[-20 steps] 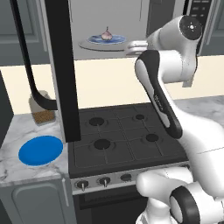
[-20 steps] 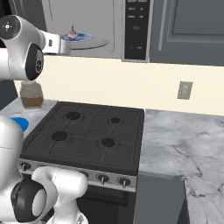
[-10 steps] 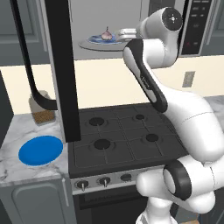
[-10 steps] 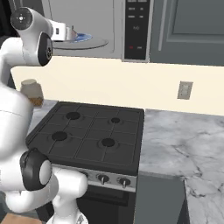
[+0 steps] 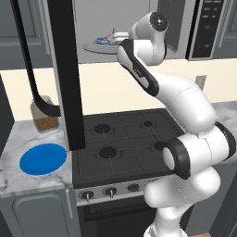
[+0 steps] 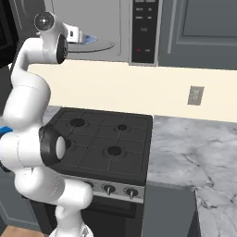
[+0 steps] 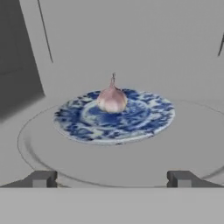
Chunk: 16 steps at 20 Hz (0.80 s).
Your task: Pick the garlic from the microwave and place it on plate located on the counter.
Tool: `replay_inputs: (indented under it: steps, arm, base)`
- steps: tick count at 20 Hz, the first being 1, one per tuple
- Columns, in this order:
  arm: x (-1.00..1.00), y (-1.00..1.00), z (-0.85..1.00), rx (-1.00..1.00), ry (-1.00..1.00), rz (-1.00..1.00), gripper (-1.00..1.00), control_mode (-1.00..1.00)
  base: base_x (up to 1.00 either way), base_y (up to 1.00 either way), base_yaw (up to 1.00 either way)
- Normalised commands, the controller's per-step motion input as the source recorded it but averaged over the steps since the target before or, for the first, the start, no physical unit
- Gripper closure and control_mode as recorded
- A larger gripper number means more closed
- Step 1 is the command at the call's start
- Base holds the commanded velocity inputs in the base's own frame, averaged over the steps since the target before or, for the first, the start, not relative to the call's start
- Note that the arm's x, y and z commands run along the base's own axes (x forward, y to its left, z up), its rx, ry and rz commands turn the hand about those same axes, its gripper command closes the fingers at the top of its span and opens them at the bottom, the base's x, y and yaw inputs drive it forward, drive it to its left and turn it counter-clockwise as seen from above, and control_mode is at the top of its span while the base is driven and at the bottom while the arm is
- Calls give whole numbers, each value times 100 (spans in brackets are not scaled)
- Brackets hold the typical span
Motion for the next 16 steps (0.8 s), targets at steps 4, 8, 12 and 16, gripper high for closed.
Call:
replay_inputs:
  steps: [4,8,12,16]
  arm:
    - [70,5,21,0,1,0,-100,-100]
    - [49,20,7,-2,0,0,-100,-100]
    - [24,28,0,-10,0,0,-100,-100]
    - [23,11,-3,-7,2,0,-100,-100]
  base:
    - [0,0,0]
    - [0,0,0]
    - [0,0,0]
    - [0,0,0]
